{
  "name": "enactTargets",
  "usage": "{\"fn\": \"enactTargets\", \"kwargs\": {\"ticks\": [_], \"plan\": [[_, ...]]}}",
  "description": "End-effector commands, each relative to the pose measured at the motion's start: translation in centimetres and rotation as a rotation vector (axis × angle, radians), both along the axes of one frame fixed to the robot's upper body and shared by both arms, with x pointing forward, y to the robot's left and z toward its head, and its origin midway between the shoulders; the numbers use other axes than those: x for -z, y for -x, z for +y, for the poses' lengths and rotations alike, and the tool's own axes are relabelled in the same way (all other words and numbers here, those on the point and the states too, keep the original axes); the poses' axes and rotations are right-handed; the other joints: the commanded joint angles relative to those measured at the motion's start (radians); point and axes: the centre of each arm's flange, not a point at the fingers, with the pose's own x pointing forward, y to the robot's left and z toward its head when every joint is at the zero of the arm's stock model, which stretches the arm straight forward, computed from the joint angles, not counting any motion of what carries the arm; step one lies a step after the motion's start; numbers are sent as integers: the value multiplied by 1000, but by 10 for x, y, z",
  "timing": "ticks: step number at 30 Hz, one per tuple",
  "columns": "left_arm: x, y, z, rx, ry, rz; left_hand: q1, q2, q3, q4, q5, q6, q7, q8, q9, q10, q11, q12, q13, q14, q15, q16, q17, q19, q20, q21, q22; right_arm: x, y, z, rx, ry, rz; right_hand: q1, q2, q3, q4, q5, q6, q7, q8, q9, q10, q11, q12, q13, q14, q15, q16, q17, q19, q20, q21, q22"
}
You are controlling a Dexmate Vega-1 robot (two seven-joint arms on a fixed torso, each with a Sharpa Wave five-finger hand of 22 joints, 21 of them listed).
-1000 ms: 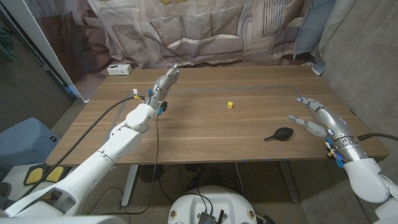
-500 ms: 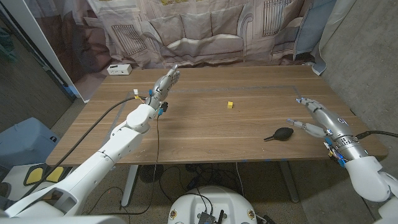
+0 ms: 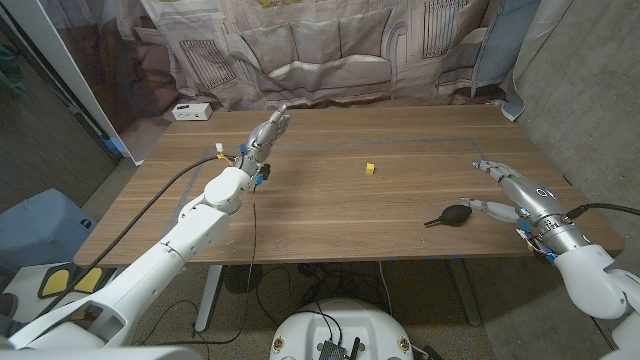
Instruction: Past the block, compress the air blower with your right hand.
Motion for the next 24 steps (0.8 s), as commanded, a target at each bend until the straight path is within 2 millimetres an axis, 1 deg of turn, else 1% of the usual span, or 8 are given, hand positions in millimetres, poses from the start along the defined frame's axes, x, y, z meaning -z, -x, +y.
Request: {"fn": "enactTargets", "kwargs": {"ticks": [1, 7, 8, 9, 10, 13, 16, 24], "plan": [[0, -1, -1, -1, 2, 2, 2, 7, 3, -4, -5, 10, -5, 0, 2, 11, 3, -1, 2, 8, -1, 0, 5, 3, 7, -6, 4, -8, 2, 7, 19, 73, 45, 24, 4, 10, -2, 4, -9, -2, 2, 3, -12, -1, -2, 2, -2, -1, 1, 1, 18, 3, 9, 2], [1, -3, -2, -1, 5, 4, 2, 8, 3, -5, -5, 10, -6, 0, 2, 12, 1, -1, 2, 9, -2, 0, 5, 3, 7, -7, 4, -12, 2, 8, 29, 102, 99, 65, 8, 27, -10, 4, -22, 0, 7, 3, -16, 0, 4, 2, 18, 0, 11, 1, 55, -1, 18, 1], [1, -3, -2, -1, 5, 4, 2, 8, 3, -5, -5, 10, -6, 0, 2, 12, 0, -1, 2, 9, -1, 0, 5, 3, 7, -7, 4, -12, 2, 8, 30, 102, 100, 67, 8, 28, -10, 4, -23, -1, 7, 3, -16, -1, 4, 2, 18, 0, 11, 1, 57, -1, 18, 1], [2, -3, -2, 2, 4, 3, 2, 8, 3, -5, -5, 10, -6, 0, 2, 12, 0, -1, 2, 9, -1, 0, 5, 3, 7, -7, 4, -15, 1, 9, 29, 99, 142, 79, 9, 32, -12, 4, -36, 1, 4, 3, -25, 3, 2, 2, 7, -1, 7, 0, 58, -2, 17, 1], [2, -4, -2, 3, 4, 2, 2, 8, 3, -5, -5, 10, -6, -1, 2, 12, 1, -1, 2, 9, -1, 0, 5, 3, 7, -7, 4, -15, 0, 9, 30, 100, 150, 95, 5, 37, -12, 2, -55, 6, 2, 3, -46, 0, -2, 1, -7, -2, 3, 0, 60, -3, 14, 1], [3, -5, -3, 7, 3, 2, 2, 8, 3, -5, -5, 9, -6, -1, 2, 12, 0, -1, 2, 9, -2, 0, 5, 3, 7, -7, 4, -17, 0, 9, 37, 122, 171, 107, 5, 41, -11, 1, -71, 12, 0, 3, -58, 2, -4, 1, -14, 1, 2, 0, 60, -4, 12, 1], [3, -5, -4, 8, 5, 2, 2, 8, 3, -6, -5, 9, -6, -1, 2, 12, 0, -2, 2, 10, -1, 0, 5, 3, 7, -8, 4, -18, 0, 9, 35, 137, 181, 117, 6, 45, -11, 1, -81, 16, -1, 3, -63, 9, -3, 1, -13, -2, 3, 0, 63, -5, 12, 1], [5, -6, -5, 8, 14, 6, 2, 8, 3, -7, -5, 9, -5, -2, 2, 13, -2, -2, 2, 9, -2, -1, 5, 3, 8, -8, 4, -23, 0, 10, 41, 164, 203, 145, 14, 57, -12, 2, -90, 18, 3, 3, -63, 11, 2, 1, -9, -9, 6, 0, 71, -17, 12, 1]]}}
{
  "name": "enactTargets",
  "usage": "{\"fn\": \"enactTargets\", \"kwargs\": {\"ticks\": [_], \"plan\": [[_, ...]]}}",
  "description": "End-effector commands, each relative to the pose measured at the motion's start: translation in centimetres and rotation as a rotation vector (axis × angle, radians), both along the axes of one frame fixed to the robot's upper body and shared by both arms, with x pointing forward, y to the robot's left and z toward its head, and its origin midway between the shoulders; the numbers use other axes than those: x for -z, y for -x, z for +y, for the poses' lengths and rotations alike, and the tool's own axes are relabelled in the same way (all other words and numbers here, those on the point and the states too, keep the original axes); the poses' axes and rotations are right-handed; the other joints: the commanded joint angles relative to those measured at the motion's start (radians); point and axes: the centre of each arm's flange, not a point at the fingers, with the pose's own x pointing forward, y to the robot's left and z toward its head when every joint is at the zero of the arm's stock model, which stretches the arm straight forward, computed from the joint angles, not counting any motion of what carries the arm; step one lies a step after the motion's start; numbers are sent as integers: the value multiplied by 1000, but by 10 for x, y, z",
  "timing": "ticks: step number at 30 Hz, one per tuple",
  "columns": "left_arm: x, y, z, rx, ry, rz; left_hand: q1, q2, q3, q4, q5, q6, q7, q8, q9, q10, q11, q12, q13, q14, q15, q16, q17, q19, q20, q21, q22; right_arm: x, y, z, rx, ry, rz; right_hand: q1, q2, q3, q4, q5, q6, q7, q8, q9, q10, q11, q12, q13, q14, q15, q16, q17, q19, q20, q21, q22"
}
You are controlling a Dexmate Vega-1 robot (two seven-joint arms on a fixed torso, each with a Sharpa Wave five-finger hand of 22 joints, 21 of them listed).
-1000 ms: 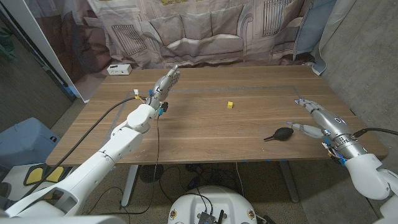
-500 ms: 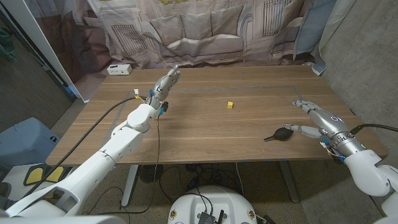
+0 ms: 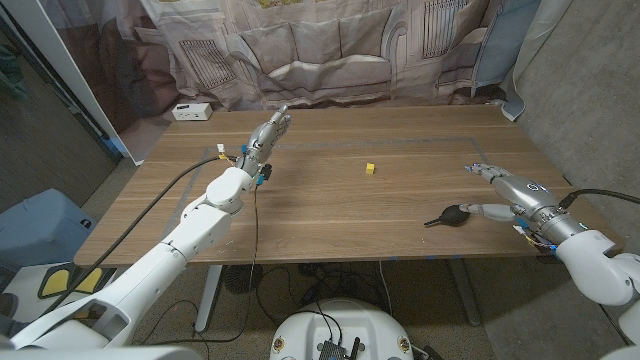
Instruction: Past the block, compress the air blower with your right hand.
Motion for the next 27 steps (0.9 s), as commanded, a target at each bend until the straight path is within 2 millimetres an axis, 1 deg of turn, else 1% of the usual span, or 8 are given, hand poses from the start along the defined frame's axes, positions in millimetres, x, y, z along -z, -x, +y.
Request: {"fn": "enactTargets", "kwargs": {"ticks": [1, 6, 8, 13, 17, 19, 24, 27], "plan": [[3, -2, -2, 4, 8, 2, 2, 8, 3, -7, 0, 5, 0, -2, 2, 13, -2, 0, 2, 9, -1, -1, 5, 3, 8, -2, 4, -7, 0, 2, 5, 45, 59, 29, 3, 14, 0, 2, -1, 0, 4, 4, -1, 1, 4, 1, 2, -13, 0, 2, 11, -7, 0, 1], [3, -2, -3, 4, 4, 5, 2, 9, 3, -8, 0, 5, 0, -2, 2, 13, 0, 0, 2, 9, -1, -2, 5, 3, 8, -3, 4, -7, -1, 1, -2, 35, 83, 51, 9, 23, -2, 2, 2, 0, 9, 4, 3, 2, 8, 0, -5, -16, -2, 2, 11, -10, -2, 1], [2, -2, -4, 4, 1, 5, 2, 9, 3, -8, 0, 4, 0, -2, 2, 13, -1, 0, 2, 9, -2, -1, 5, 3, 8, -3, 4, -7, -2, 0, -4, 37, 95, 66, 9, 29, -2, 2, 9, 0, 14, 4, 8, 11, 11, 0, -19, -15, -6, 2, 7, -16, -5, 1], [1, -2, -5, 7, -7, 6, 2, 9, 3, -8, 0, 4, -1, -2, 2, 13, 0, -1, 2, 9, -2, -2, 5, 3, 9, -4, 4, -7, -5, 1, -7, 58, 127, 77, 7, 31, -1, 0, 7, 1, 15, 4, 3, 24, 10, -1, -21, -16, -6, 1, 6, -18, -7, 1], [1, -2, -6, 10, -7, 4, 2, 9, 3, -9, 0, 4, -1, -3, 2, 13, 0, -1, 2, 10, -3, -2, 5, 3, 9, -4, 4, -10, -5, 2, -10, 75, 144, 84, 7, 33, -1, 0, 1, 2, 13, 4, -1, 20, 9, -1, -19, -18, -4, 0, 7, -20, -7, 1], [1, -2, -6, 10, -9, 4, 2, 9, 3, -9, 0, 4, -1, -3, 2, 14, 2, -1, 2, 10, -3, -2, 5, 3, 9, -4, 4, -12, -5, 2, -9, 84, 152, 94, 8, 37, -1, -1, -1, 1, 13, 4, -1, 11, 9, -2, -12, -26, -1, 0, 12, -22, -6, 1], [0, -2, -6, 9, -6, 3, 2, 9, 3, -10, -1, 5, -2, -3, 3, 13, 1, -2, 2, 9, -3, -2, 5, 3, 10, -4, 4, -16, -4, 3, -10, 87, 167, 105, 5, 39, 0, -2, -5, -2, 13, 3, -2, 1, 9, -3, -5, -33, 2, -1, 18, -27, -5, 0], [0, -2, -6, 11, -6, 6, 3, 9, 3, -10, -1, 5, -2, -3, 3, 13, -1, -2, 2, 10, -2, -2, 5, 3, 11, -5, 4, -17, -6, 3, -16, 87, 180, 108, 5, 40, 0, -2, -6, -2, 13, 3, -2, 0, 10, -3, -3, -35, 2, -1, 20, -27, -5, 0]]}}
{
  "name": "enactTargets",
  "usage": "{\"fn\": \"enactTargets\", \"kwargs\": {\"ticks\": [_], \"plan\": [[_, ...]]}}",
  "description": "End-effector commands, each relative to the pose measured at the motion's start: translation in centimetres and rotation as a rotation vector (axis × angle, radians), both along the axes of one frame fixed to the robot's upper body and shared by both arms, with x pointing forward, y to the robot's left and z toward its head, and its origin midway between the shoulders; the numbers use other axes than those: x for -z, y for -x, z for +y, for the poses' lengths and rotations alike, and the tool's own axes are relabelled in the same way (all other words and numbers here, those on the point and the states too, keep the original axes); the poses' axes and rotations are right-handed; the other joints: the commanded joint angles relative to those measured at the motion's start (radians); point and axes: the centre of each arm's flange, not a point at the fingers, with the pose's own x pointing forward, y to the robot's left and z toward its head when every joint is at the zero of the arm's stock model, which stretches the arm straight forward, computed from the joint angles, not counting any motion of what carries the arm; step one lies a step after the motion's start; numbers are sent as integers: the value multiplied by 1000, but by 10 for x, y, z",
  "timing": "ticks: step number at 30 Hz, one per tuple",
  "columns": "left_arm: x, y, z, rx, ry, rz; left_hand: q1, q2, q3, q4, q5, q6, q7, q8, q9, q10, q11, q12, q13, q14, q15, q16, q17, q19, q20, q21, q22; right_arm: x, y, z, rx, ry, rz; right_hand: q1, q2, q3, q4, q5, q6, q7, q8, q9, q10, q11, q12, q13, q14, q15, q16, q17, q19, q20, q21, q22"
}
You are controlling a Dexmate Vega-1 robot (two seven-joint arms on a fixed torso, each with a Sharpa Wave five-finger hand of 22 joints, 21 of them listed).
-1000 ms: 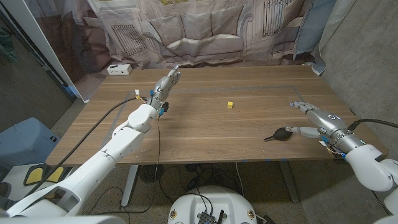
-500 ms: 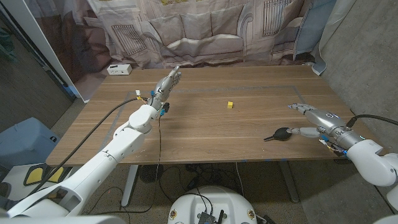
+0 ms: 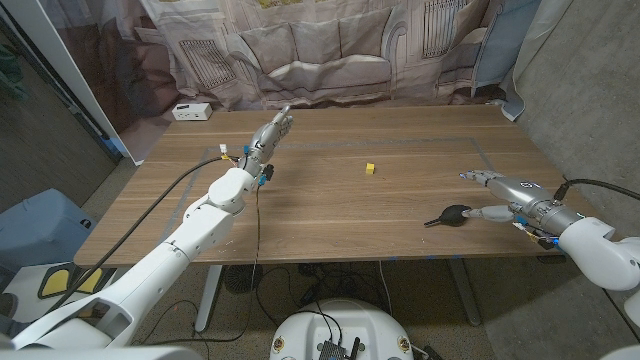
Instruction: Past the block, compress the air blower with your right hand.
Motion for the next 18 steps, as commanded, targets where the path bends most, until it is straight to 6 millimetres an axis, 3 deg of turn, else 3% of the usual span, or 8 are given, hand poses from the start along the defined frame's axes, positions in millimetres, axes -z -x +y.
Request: {"fn": "enactTargets", "kwargs": {"ticks": [1, 8, 18], "plan": [[0, -1, -2, 2, -3, 3, 3, 9, 0, -7, -1, 6, -2, -3, 3, 10, 2, -2, 2, 6, 2, -2, 5, 3, 11, 1, 4, -7, -3, 1, -10, 20, 53, 17, 0, 11, -1, -2, -7, -3, 6, 4, 3, -9, 4, 2, 3, -12, 9, -1, 11, -17, 1, 0], [0, -2, -2, 2, 2, 7, 3, 10, 0, -8, -1, 7, 0, -2, 3, 12, 4, -1, 2, 7, 3, -2, 5, 3, 12, 0, 4, -10, -8, 4, -17, 48, 75, 36, 2, 18, -1, -2, -1, -7, 10, 4, 6, -20, 5, 0, 7, -12, 10, -2, 13, -17, 0, 0], [3, -2, -3, -1, 12, 10, 4, 11, 1, -9, -1, 9, -1, -2, 3, 14, 3, -1, 3, 8, 3, -2, 5, 3, 14, 0, 4, -14, -17, 6, -30, 85, 134, 58, 1, 23, 1, -3, 18, -5, 17, 3, 14, -5, 8, -1, 7, -16, 10, -3, 14, -30, -2, 0]]}}
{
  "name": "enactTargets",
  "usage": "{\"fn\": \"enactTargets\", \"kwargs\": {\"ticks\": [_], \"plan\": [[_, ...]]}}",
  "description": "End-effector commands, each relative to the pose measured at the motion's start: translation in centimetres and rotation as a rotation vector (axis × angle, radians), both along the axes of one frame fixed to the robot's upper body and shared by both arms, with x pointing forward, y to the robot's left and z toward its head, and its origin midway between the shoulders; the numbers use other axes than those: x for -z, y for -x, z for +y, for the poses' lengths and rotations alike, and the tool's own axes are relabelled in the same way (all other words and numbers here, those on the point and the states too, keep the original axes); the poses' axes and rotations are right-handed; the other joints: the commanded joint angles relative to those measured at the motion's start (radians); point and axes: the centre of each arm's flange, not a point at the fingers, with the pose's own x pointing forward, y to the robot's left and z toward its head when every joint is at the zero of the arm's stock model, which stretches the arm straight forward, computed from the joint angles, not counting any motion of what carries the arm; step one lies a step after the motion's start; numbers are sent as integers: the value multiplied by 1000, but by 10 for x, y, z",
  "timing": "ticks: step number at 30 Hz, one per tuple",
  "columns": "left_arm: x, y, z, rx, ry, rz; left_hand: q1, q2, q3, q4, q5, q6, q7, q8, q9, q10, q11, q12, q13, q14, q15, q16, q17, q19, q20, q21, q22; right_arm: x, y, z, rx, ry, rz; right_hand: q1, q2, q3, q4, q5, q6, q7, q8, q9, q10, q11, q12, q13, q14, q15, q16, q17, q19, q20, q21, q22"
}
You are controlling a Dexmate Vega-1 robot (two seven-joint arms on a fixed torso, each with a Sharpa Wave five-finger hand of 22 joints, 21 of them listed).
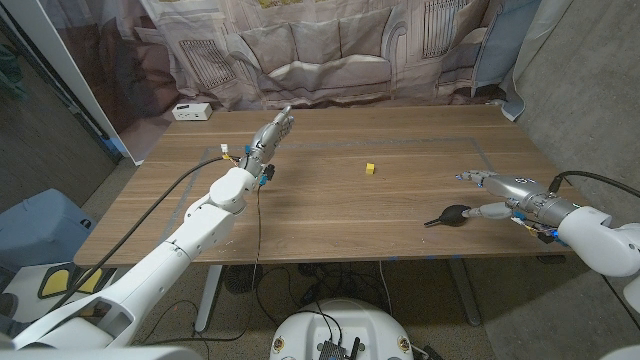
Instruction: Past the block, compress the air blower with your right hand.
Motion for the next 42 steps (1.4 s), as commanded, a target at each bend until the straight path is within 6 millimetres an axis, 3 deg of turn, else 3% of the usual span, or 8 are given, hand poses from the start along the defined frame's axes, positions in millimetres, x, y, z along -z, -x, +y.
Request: {"fn": "enactTargets", "kwargs": {"ticks": [1, 26, 42], "plan": [[3, -1, -1, -4, 11, 6, 4, 11, 5, -5, -1, 9, 0, -2, 3, 9, -2, -1, 3, 8, 3, -2, 5, 2, 3, 0, 4, -4, -9, 3, -15, 42, 64, 18, 2, 8, 1, -3, 7, -2, 6, 3, 9, -1, 5, -1, 6, -7, 4, 2, 9, -25, -2, 0], [8, -1, -4, -6, 31, 8, 3, 14, 5, -7, -1, 19, 1, 0, 3, 17, -2, 0, 3, 16, 5, 0, 5, 6, 5, 0, 5, -4, -20, 8, -23, 91, 124, 79, 15, 31, -3, -1, 5, -7, 6, 3, 17, -16, 6, -3, 19, -12, 8, 2, 23, -27, -1, -1], [8, 2, -2, -14, 35, 10, 3, 16, 6, -8, -1, 23, 1, 0, 3, 21, -1, 0, 3, 17, 5, -1, 6, 6, 6, -1, 5, 2, -27, 9, -28, 104, 147, 133, 6, 43, -5, 1, 46, -9, 19, 3, 39, -17, 11, -4, 31, -20, 10, 0, 36, -31, 0, -1]]}}
